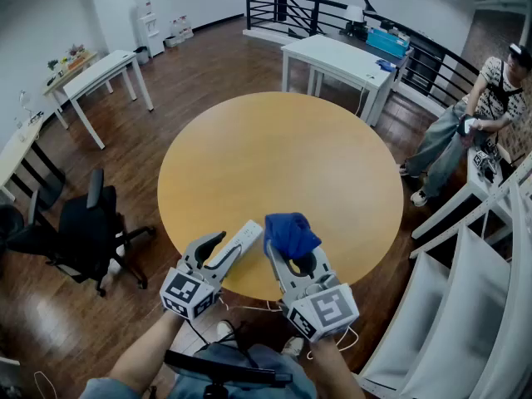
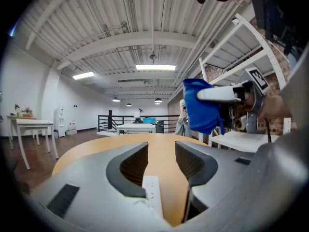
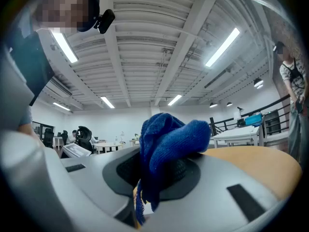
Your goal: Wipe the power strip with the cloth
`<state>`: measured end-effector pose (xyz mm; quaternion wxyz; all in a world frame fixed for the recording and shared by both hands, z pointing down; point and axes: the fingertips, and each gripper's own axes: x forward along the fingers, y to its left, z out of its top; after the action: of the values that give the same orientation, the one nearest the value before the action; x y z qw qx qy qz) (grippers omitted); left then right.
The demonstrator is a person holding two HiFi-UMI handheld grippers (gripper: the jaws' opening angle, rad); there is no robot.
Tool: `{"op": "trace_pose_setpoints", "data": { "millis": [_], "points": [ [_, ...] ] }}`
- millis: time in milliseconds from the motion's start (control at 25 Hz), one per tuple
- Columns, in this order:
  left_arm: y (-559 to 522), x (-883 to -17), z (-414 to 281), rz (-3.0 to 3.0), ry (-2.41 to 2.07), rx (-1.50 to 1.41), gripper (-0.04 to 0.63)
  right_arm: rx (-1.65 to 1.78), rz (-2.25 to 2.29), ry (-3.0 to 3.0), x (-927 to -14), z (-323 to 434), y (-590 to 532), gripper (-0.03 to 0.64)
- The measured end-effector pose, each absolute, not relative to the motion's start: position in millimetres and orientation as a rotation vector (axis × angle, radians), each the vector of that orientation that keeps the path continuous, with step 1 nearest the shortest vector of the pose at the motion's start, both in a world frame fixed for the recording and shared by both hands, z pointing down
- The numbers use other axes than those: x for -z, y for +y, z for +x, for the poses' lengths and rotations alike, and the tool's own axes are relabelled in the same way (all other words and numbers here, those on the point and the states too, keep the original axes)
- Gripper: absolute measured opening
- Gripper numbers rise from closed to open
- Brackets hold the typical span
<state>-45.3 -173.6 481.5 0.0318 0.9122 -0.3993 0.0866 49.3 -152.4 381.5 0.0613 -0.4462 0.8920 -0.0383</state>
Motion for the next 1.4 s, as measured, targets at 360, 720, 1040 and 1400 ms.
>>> {"op": "trace_pose_setpoints", "data": {
  "millis": [360,720,1040,1400],
  "points": [
    [-173,-593,-84,2.65,-1.286,-0.453,0.267,0.161,-1.342,2.74,-396,44,-151,0.067],
    [-178,-649,-87,2.56,-1.307,-0.572,0.359,0.23,-1.373,2.764,-413,43,-145,0.067],
    [-181,-663,-75,2.557,-1.327,-0.821,0.359,0.275,-1.39,2.756,-419,48,-148,0.067],
    [-175,-666,-77,2.517,-1.32,-0.876,0.297,0.307,-1.366,2.742,-420,47,-147,0.067]
  ]
}}
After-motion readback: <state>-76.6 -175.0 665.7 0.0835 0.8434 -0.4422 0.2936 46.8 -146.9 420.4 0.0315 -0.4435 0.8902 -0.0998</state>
